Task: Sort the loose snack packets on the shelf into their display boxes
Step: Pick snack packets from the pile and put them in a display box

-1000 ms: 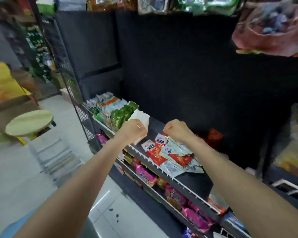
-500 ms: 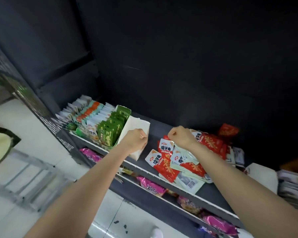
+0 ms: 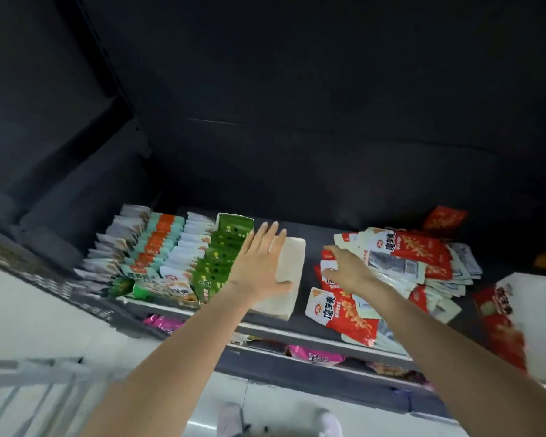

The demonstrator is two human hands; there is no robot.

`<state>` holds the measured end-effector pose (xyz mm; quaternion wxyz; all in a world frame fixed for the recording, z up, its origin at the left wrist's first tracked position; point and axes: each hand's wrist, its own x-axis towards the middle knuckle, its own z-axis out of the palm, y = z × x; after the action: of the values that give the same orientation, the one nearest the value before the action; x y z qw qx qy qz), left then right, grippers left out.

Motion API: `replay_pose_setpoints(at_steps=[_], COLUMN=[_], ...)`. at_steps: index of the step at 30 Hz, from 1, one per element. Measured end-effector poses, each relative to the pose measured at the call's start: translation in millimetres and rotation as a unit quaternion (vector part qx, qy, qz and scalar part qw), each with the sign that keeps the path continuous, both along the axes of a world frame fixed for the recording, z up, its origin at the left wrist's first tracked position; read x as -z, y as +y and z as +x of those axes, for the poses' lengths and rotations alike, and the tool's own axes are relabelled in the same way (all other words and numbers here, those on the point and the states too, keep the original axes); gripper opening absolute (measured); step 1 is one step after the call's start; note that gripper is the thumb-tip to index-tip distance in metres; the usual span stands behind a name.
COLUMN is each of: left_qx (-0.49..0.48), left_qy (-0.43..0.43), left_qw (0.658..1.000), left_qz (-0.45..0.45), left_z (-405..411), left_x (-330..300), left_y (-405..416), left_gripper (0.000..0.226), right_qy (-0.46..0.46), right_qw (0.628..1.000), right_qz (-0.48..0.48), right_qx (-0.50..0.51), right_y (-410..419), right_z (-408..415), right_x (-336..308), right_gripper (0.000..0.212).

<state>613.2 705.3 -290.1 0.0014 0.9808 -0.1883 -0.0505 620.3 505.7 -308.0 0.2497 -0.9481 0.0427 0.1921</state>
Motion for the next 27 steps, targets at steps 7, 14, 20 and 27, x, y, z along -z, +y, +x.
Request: replay_pose_setpoints(at_steps=[7, 14, 20, 27], left_qx=[0.081, 0.124, 0.120, 0.115], left_qy=[-0.035, -0.064, -0.067, -0.068], left_qw=[0.996, 0.989, 0.988, 0.982], left_qz=[-0.025, -0.047, -0.067, -0.134], left_z=[20.6, 24.9, 20.4, 21.6], left_x=[20.7, 28.7, 27.8, 25.1], left_y=[26.5, 39.3, 40.5, 40.6], left_gripper=[0.088, 0.088, 0.081, 0.064], right_qy=[0.054, 0.066, -0.004, -0.160], right_qw=[0.995, 0.988, 0.992, 0.965], right_qz=[-0.027, -0.135, -0.108, 0.099], right_qx=[0.079, 0.034, 0.059, 0.182], right_y=[21.4, 29.2, 30.7, 34.9], right_z=[-23.9, -46.8, -52.7, -39.8], right_x=[48.9, 77.4, 81.1, 40.7], right_gripper=[0.081, 0.101, 0.083, 0.071])
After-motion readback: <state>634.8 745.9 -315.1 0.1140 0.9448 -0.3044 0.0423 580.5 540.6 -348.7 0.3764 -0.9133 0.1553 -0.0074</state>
